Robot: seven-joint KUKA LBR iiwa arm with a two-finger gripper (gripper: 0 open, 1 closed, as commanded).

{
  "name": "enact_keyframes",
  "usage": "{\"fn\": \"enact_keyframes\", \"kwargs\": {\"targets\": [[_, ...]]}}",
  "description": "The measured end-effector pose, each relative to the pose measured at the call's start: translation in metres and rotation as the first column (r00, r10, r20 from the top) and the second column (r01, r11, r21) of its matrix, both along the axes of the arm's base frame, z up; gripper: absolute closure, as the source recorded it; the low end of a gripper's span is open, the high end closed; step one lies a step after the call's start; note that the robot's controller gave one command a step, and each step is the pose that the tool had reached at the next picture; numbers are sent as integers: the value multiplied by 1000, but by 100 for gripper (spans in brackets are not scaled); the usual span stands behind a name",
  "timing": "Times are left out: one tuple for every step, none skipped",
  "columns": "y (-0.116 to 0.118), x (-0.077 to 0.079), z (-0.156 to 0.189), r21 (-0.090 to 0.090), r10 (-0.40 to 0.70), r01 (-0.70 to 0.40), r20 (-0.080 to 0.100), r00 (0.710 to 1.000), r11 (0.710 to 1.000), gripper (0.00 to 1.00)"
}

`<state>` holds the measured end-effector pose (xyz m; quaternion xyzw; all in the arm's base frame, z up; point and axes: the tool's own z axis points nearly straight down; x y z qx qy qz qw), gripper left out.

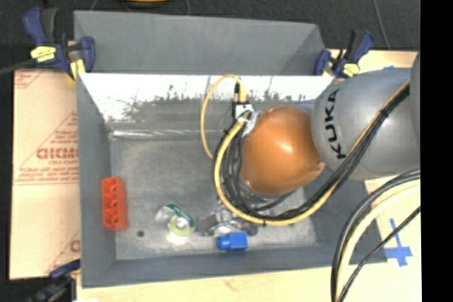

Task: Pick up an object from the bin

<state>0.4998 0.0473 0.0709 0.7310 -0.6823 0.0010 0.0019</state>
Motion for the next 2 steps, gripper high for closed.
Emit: {"fn": "enact_keyframes", "kwargs": {"targets": [[7, -23, -1, 1, 365, -365, -2, 931, 931, 0], [7, -22, 0, 0, 364, -364, 0, 931, 931, 100]]}}
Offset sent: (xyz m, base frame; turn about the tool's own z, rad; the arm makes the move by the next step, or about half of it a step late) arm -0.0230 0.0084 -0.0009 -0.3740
